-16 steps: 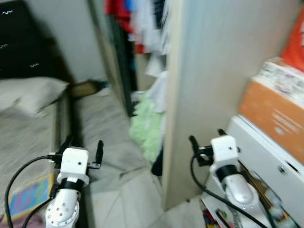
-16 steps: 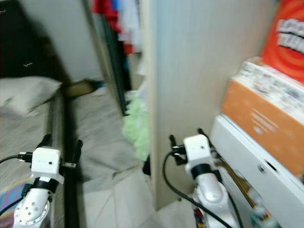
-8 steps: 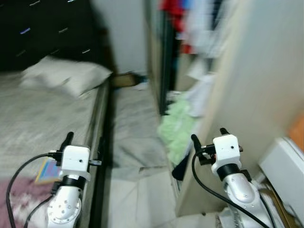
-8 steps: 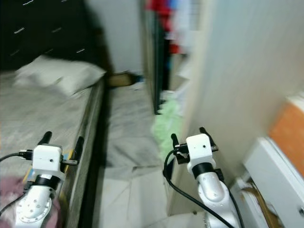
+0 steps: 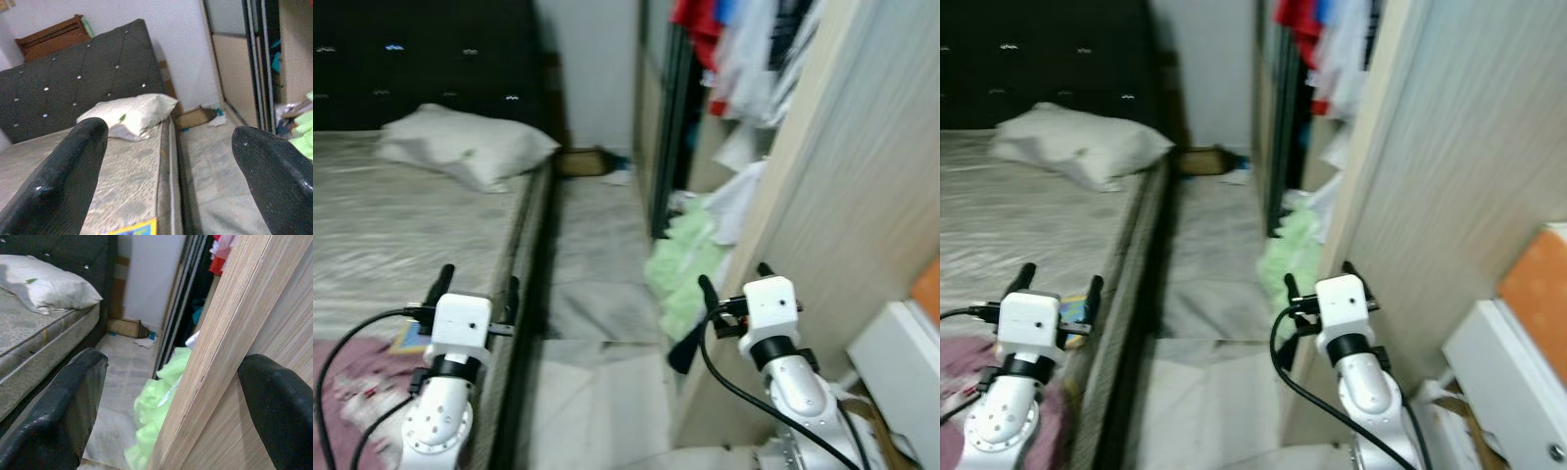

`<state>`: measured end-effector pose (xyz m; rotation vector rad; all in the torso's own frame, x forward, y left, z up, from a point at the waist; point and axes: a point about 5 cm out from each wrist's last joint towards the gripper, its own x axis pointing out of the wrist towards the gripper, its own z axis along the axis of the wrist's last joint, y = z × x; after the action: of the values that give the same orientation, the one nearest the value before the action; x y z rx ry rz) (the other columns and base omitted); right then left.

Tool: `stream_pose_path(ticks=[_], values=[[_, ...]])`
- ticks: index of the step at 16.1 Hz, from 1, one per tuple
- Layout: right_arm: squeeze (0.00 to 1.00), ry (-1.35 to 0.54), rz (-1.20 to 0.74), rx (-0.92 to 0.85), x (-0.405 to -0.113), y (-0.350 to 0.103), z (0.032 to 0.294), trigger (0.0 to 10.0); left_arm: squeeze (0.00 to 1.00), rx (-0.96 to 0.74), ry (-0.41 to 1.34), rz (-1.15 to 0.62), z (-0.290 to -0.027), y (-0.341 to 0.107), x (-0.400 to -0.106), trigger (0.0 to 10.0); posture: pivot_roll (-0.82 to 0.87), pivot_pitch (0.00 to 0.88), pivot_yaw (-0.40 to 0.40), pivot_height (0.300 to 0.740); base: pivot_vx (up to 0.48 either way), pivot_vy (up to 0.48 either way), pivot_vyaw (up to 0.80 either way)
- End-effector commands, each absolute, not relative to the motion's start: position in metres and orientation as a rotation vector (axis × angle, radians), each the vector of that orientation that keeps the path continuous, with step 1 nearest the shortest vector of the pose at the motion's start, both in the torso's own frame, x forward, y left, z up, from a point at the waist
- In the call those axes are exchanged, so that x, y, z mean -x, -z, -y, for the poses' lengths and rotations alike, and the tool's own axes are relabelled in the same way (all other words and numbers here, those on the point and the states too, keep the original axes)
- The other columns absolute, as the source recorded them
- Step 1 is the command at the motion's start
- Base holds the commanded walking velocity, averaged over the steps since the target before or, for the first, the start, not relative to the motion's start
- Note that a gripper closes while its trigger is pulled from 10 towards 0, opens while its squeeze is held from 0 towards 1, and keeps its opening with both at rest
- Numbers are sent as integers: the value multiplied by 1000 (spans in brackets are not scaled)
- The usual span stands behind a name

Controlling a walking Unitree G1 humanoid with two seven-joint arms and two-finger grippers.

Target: Clean up the room

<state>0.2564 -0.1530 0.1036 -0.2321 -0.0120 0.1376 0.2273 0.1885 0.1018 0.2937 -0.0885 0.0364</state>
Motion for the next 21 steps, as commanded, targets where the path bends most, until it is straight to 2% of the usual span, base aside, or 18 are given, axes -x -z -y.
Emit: stream_pose_path(ticks=[1, 2, 3, 6, 13, 16, 18, 21], values=[[0, -119, 18, 274, -255, -105, 155, 10000, 0, -293, -36, 95, -188, -103, -228, 10000, -11, 0, -14, 740, 0, 0, 0], [0, -107, 15, 285, -254, -105, 158, 10000, 0, -294, -35, 95, -188, -103, -228, 10000, -11, 0, -14, 740, 0, 0, 0], [0, -59, -8, 304, -238, -103, 174, 10000, 0, -295, -38, 95, -188, -103, -227, 10000, -13, 0, -15, 740, 0, 0, 0], [0, -38, -41, 333, -212, -100, 189, 10000, 0, -300, -33, 93, -188, -102, -227, 10000, -30, 0, -10, 740, 0, 0, 0], [0, -69, -147, 397, -179, -83, 195, 10000, 0, -294, 35, 57, -184, -98, -226, 10000, -38, 3, 0, 740, 0, 0, 0], [0, 94, -392, 330, -161, -37, 235, 10000, 0, -276, 11, 29, -189, -93, -226, 10000, -37, 3, -3, 740, 0, 0, 0], [0, 139, -661, 244, -142, 14, 257, 10000, 0, -277, 24, 33, -186, -94, -227, 10000, -34, 2, -1, 740, 0, 0, 0], [0, 67, -889, 225, -121, 63, 255, 10000, 0, -274, 36, 48, -182, -98, -228, 10000, -21, 7, -2, 740, 0, 0, 0]])
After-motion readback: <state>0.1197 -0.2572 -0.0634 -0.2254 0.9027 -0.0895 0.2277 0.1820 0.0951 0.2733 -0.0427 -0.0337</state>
